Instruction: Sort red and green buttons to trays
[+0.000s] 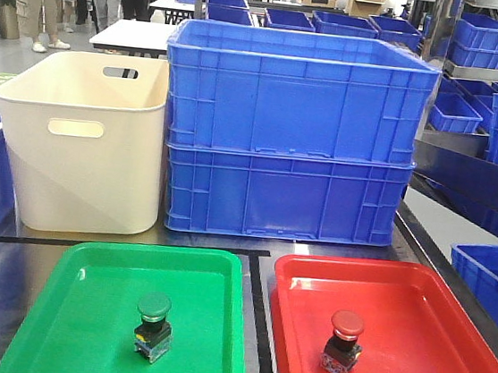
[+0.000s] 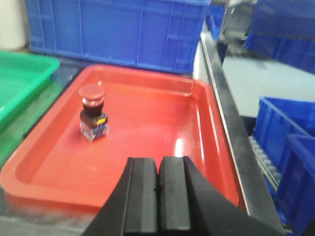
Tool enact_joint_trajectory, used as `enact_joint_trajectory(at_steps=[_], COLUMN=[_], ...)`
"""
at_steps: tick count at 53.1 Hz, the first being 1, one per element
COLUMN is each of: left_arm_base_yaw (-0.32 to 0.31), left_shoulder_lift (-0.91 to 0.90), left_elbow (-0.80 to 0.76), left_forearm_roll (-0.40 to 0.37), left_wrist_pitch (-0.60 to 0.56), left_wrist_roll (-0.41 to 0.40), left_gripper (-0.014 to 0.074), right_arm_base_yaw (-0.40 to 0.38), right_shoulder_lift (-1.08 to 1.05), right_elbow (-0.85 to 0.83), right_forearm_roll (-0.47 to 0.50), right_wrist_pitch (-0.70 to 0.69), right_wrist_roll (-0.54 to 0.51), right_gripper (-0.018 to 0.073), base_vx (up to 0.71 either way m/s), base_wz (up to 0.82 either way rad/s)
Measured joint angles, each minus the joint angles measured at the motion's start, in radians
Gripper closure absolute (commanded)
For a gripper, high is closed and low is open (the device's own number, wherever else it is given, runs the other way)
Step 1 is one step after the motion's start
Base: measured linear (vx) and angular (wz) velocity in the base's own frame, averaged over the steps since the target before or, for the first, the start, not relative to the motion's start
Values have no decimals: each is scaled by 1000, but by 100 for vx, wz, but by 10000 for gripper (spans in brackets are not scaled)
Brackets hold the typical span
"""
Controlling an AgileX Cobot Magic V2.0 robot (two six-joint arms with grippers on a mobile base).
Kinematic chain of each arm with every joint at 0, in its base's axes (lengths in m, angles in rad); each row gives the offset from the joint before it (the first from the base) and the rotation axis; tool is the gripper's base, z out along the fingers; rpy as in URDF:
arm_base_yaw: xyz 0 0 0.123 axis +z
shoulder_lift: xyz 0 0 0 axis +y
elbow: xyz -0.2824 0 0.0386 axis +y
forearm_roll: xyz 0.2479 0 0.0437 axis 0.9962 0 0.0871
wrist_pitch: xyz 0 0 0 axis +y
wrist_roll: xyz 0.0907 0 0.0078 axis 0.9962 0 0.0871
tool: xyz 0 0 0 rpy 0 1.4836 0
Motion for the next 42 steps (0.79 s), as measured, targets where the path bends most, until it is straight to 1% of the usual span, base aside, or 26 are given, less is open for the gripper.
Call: enact_joint_trajectory(at_steps=[7,11,18,22,32,39,42], left_arm_base_yaw=[0,0,0,0,0,0,0], left_shoulder_lift=[0,0,0,0,0,0,0], left_elbow=[0,0,0,0,0,0,0], left_forearm_roll=[0,0,0,0,0,0,0], left_wrist_pitch=[0,0,0,0,0,0,0], left_wrist_roll=[0,0,0,0,0,0,0], left_gripper=[599,599,599,599,599,599,599], right_arm_base_yaw=[-75,-104,-113,-113,-113,-113,-113], right_shoulder_lift=[-95,-146,-230,-277,-368,-370,-370], right_elbow=[146,237,386,415,417,419,418], right_forearm_roll=[92,115,125,125,125,125,125], right_wrist_pitch=[-30,-28,-19,-4,-18,-256,-296], right_wrist_roll=[-24,-24,-25,-25,-25,-48,-58], right_gripper=[569,569,569,569,569,569,569], base_vx=[0,0,0,0,0,0,0], base_wz=[0,0,0,0,0,0,0])
